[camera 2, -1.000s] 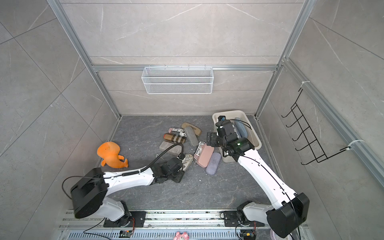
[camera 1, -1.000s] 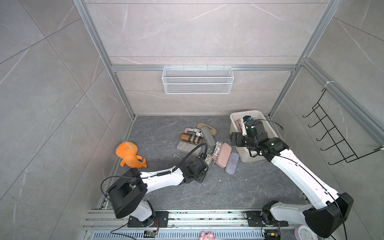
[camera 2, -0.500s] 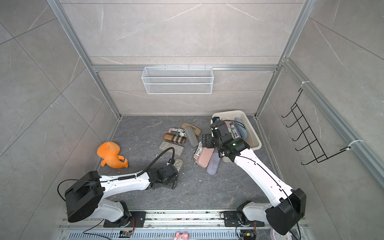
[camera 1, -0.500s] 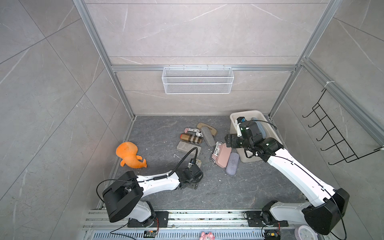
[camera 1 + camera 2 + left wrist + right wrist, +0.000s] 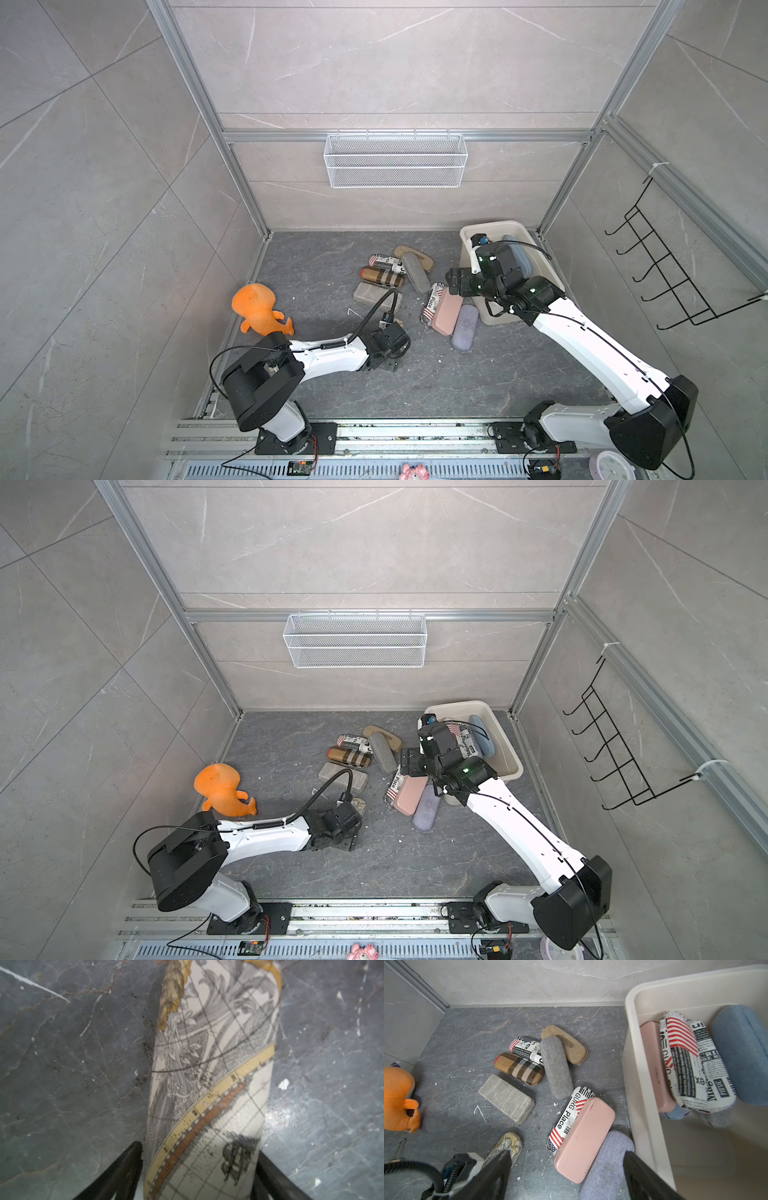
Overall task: Put the glasses cases into the storage boxes
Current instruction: Pick up the glasses case at the center of the board.
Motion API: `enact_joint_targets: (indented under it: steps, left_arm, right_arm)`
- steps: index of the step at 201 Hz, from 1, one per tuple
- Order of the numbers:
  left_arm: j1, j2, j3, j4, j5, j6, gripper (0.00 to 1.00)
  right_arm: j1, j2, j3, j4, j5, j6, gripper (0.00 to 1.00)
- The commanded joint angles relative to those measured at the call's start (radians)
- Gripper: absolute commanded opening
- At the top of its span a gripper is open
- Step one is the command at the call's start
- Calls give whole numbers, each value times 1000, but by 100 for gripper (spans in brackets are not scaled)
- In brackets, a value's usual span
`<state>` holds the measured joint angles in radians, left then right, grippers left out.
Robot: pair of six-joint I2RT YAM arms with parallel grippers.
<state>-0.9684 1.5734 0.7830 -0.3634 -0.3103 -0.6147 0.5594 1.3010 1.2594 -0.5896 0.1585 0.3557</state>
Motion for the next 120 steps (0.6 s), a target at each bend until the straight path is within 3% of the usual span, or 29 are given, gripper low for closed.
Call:
enact_joint_targets:
  steps: [1, 21, 51, 86, 101, 120]
  left_arm:
    - [5, 36, 31, -4, 8, -19, 62]
    - [2, 1, 29, -2, 7, -20, 44]
    - [0, -207, 9, 13, -18, 8, 44]
    - [8, -492, -106, 227, -109, 68, 48]
    - [42, -558, -157, 337, -123, 82, 48]
    - [124, -595, -197, 431, -54, 67, 48]
  right_arm:
    - [21, 11, -13, 7, -22, 25, 83]
    - [41, 5, -23, 17, -38, 43, 81]
    - [81, 9, -34, 54, -132, 92, 79]
    - [144, 53, -47, 197, -319, 198, 81]
    - [185, 90, -26, 237, -349, 205, 84]
    - [236, 138, 28, 242, -342, 192, 88]
